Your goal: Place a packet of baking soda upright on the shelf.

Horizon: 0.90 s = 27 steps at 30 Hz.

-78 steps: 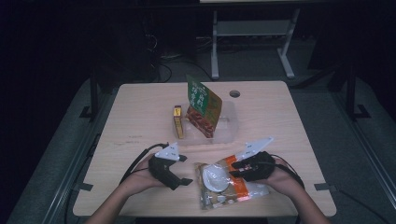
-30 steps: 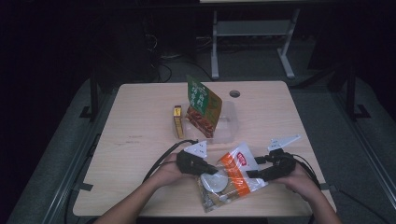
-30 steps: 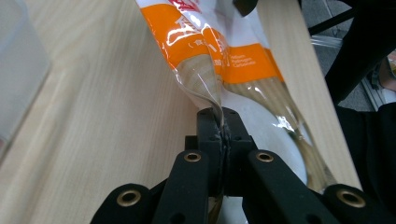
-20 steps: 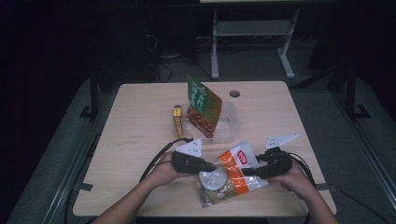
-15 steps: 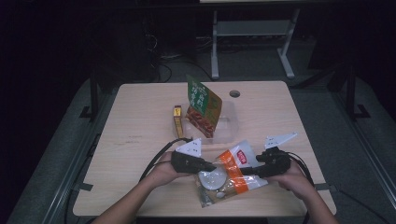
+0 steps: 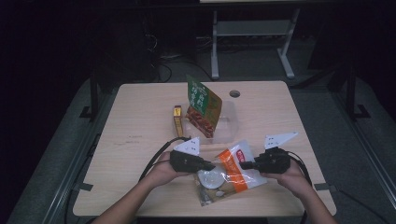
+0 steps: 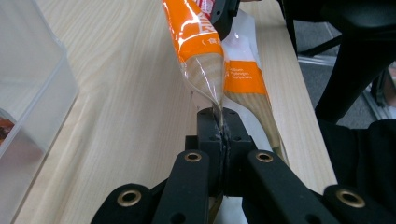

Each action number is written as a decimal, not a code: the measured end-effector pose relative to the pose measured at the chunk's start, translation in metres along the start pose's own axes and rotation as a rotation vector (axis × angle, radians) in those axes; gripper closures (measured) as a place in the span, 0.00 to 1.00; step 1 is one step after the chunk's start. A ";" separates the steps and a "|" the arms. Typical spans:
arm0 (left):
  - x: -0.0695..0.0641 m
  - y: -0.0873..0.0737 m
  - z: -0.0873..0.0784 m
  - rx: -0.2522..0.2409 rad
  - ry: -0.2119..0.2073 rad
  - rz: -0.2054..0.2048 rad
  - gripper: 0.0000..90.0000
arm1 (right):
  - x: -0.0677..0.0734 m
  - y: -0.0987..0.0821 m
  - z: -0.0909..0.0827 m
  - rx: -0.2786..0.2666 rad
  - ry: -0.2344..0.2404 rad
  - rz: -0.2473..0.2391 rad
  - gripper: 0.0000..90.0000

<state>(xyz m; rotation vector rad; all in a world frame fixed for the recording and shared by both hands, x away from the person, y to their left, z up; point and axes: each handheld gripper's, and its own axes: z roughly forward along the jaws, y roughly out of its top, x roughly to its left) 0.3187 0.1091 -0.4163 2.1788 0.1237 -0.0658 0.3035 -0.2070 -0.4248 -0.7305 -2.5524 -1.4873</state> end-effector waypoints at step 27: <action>-0.009 -0.029 -0.059 -0.059 0.174 -0.119 0.36 | 0.021 0.059 -0.013 0.003 -0.018 -0.150 1.00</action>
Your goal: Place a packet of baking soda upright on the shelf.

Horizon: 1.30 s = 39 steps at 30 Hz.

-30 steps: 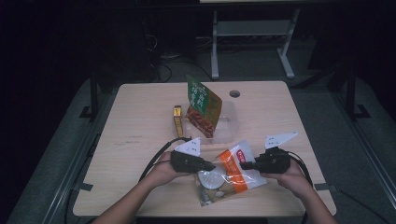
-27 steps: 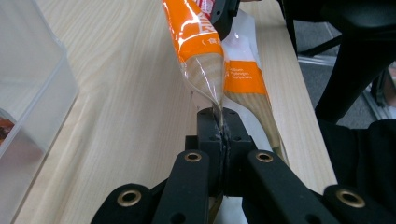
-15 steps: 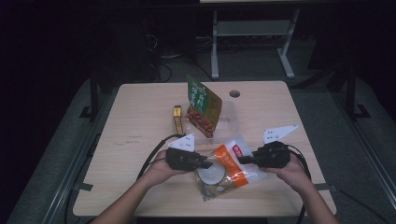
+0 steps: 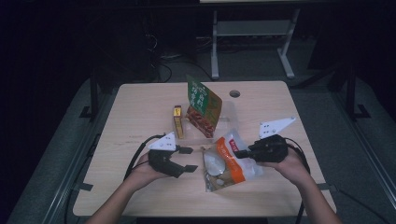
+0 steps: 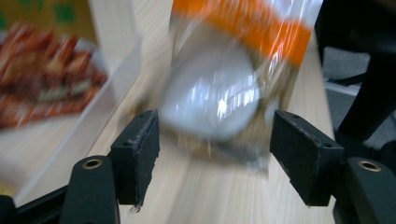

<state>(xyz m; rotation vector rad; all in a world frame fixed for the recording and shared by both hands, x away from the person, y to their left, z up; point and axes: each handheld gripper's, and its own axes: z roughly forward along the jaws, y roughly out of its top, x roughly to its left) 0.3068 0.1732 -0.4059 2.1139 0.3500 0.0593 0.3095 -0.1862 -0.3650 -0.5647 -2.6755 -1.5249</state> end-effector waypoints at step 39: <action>0.014 -0.041 -0.033 0.054 0.095 -0.092 0.31 | -0.004 0.024 -0.065 -0.088 -0.201 -0.028 1.00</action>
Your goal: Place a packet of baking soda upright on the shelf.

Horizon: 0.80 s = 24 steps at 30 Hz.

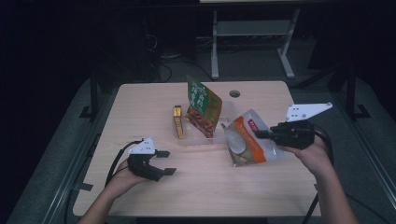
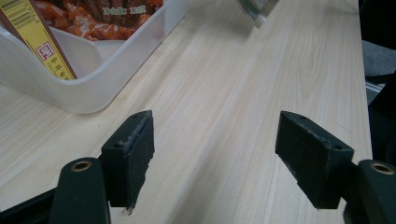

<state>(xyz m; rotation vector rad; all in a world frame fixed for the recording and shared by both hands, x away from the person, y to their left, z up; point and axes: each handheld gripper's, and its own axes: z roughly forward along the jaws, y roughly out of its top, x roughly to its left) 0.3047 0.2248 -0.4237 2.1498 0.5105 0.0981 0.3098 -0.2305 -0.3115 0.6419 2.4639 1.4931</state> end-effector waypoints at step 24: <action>0.001 -0.006 0.011 0.091 -0.007 0.012 0.18 | -0.031 0.064 0.018 0.077 -0.104 -0.020 1.00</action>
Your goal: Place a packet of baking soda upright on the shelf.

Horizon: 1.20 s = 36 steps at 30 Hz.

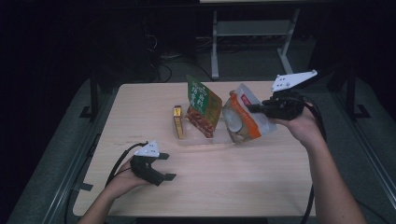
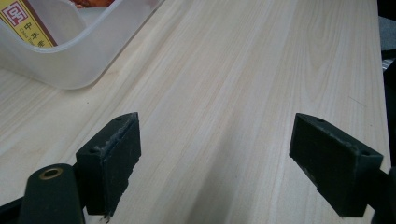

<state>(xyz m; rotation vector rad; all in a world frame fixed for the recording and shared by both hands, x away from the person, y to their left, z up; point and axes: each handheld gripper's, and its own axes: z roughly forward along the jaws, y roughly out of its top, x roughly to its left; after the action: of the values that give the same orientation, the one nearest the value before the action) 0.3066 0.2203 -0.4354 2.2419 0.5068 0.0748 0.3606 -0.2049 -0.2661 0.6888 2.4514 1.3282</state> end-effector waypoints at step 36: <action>0.004 0.000 0.001 -0.009 -0.001 -0.010 0.18 | -0.036 0.036 0.067 0.209 -0.059 -0.035 1.00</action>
<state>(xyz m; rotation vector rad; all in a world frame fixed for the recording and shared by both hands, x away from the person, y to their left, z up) 0.3106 0.2215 -0.4367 2.2301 0.5158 0.0703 0.4316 -0.1593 -0.2717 0.7190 2.5652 1.0328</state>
